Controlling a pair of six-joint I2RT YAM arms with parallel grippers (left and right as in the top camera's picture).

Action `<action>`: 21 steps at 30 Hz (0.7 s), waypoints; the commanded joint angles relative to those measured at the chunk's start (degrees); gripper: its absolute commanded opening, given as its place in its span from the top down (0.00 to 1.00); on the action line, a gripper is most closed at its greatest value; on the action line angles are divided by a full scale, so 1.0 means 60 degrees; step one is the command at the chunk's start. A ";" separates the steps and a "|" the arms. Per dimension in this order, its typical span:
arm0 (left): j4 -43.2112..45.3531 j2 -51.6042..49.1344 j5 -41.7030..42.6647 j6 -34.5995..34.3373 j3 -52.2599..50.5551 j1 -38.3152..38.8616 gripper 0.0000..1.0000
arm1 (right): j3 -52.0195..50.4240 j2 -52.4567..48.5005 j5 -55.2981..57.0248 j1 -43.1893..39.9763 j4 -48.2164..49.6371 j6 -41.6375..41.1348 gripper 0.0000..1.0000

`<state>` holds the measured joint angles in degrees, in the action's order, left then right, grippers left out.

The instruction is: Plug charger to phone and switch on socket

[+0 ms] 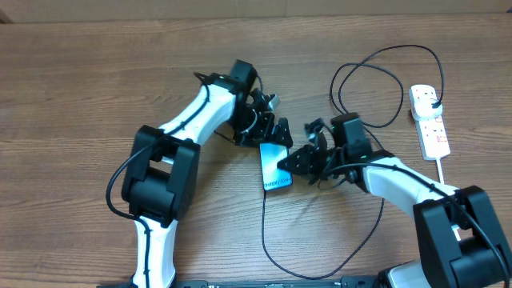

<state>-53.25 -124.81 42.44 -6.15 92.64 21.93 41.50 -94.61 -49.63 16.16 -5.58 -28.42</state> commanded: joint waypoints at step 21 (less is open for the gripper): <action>0.1559 0.1271 0.8018 0.1392 0.0178 -0.0816 0.43 | 0.0040 0.0215 -0.2229 -0.0812 0.5355 -0.3300 0.96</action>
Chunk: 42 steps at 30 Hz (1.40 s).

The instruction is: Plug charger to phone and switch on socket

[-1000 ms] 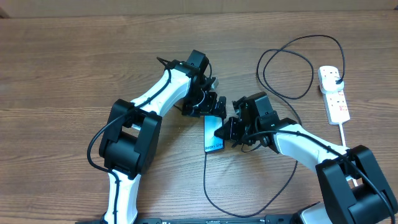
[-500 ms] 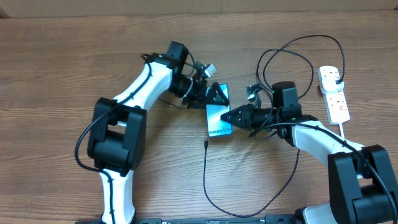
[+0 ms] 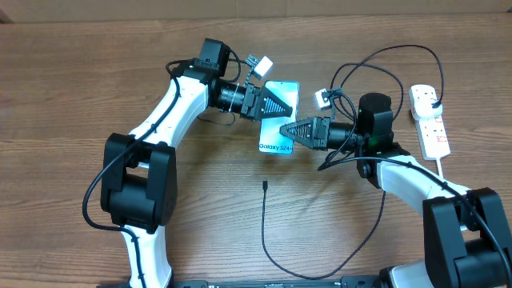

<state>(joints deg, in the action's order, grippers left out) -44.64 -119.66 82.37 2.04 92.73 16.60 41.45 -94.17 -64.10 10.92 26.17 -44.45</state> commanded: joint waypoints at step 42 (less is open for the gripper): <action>-0.2386 0.0401 -0.7868 -0.1264 -0.1147 0.0076 0.96 | 0.0022 0.0138 0.6167 0.1494 -0.7679 0.2138 0.00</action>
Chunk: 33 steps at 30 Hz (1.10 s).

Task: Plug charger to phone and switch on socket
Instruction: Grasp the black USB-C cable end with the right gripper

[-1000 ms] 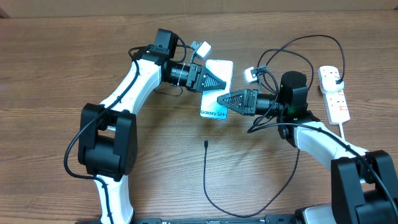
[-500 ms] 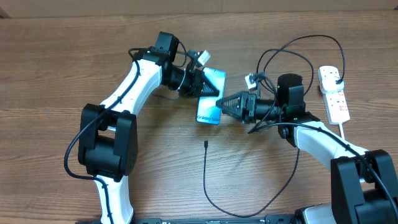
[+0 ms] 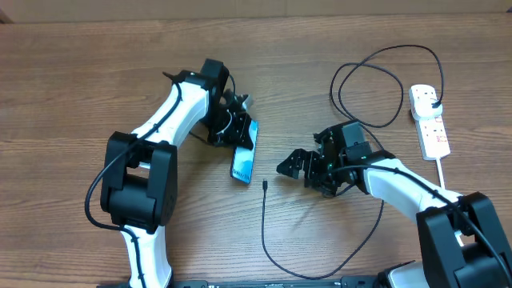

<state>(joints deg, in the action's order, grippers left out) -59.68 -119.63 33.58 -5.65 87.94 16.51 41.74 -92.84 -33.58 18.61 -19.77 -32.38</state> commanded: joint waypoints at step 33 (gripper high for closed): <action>0.4342 0.0397 0.3330 -0.1275 -0.1016 -0.0699 0.96 | 0.2648 -0.0080 0.3304 0.1956 -0.4084 -0.2044 0.24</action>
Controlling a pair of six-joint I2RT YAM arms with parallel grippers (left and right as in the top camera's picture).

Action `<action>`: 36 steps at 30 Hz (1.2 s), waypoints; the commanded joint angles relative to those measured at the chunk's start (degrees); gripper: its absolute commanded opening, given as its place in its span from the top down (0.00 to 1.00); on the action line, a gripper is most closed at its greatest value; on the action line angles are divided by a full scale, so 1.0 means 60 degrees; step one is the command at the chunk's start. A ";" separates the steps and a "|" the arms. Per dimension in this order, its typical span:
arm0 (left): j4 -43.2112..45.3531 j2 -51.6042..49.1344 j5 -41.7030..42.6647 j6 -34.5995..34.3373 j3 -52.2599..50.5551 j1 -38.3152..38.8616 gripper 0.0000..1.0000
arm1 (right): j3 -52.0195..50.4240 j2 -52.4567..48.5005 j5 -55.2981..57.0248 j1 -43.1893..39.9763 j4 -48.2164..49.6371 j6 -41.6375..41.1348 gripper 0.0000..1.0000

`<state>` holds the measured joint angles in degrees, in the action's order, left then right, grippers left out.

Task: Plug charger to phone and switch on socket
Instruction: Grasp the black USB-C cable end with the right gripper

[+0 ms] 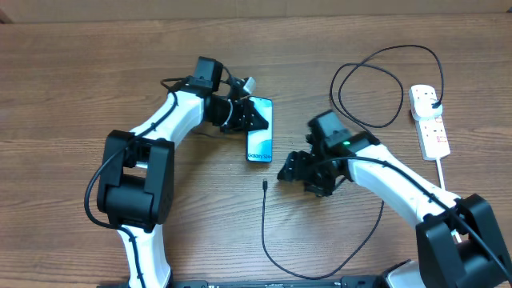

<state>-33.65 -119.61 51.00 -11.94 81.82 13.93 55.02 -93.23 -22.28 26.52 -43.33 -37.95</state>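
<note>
The phone (260,132), its blue screen facing up, sits left of centre. My left gripper (243,118) is shut on its left edge. The black charger cable (265,232) ends in a free plug tip (265,186) lying on the table just below the phone. My right gripper (291,169) hovers to the right of that tip, jaws apart and empty. The white power strip (430,120) lies at the far right with the charger plugged into its top socket.
From the strip the cable loops across the back right (368,76), then runs under my right arm and curves along the front of the wooden table (72,96).
My left gripper has moved the phone up and to the right and turned it from standing on edge to screen up. My right gripper stays open near the cable tip, its wrist shifted slightly back.
Both grippers were at the phone lying mid-table beside the cable. Then they held it raised between them, farther back. Then the right had let go and sat by the cable tip while the left held the phone on edge. Now the phone faces up.
</note>
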 commanded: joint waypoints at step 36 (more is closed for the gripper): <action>-0.0135 0.0393 -0.0029 -0.0087 0.0004 -0.0444 0.96 | 0.0386 -0.0058 0.5173 0.3461 0.0630 -0.2947 0.25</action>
<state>-34.50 -119.63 50.15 -12.10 81.82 11.14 56.88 -93.27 7.88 47.07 -39.70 -55.90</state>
